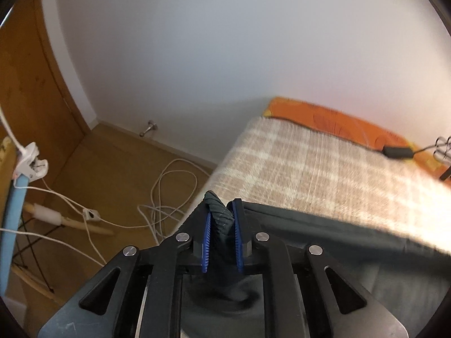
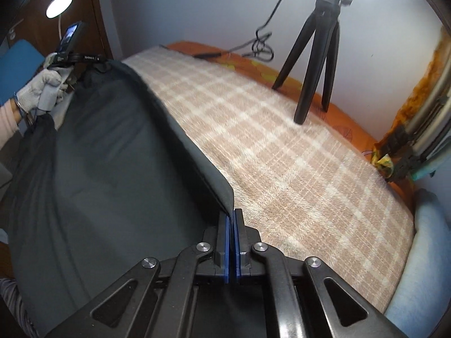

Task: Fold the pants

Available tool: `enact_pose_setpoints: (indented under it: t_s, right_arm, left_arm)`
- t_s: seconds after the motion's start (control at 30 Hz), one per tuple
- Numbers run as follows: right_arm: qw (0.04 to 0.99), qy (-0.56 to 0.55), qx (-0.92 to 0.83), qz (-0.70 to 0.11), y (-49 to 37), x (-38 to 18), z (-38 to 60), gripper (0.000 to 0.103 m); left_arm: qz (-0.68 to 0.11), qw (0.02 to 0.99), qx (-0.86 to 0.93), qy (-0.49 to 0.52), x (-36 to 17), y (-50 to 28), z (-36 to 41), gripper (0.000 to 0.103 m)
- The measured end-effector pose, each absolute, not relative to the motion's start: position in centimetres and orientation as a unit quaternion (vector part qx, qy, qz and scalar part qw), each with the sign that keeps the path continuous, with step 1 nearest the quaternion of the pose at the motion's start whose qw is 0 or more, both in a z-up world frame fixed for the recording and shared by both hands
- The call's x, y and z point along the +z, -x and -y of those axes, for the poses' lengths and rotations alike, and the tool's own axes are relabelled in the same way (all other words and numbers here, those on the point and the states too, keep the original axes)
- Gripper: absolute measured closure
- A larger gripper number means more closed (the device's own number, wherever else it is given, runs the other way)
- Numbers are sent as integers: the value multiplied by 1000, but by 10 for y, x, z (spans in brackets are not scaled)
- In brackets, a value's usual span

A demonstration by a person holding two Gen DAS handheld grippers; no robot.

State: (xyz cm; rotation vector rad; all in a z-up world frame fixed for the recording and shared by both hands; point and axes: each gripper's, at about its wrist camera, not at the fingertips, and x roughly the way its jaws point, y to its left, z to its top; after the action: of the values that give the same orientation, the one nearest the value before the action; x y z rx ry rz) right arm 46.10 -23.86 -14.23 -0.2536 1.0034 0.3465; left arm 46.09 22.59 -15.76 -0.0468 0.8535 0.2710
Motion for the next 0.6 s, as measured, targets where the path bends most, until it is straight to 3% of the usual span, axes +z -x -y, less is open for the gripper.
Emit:
enact_pose_setpoints:
  t_s: [0.4, 0.6]
  right_arm:
    - [875, 114, 182, -435, -379, -78, 225, 103]
    - [866, 121, 199, -442, -321, -61, 212, 103]
  left_arm:
    - [-352, 927, 108, 65, -97, -371, -252, 92]
    - [-345, 930, 99, 78, -101, -301, -263, 92]
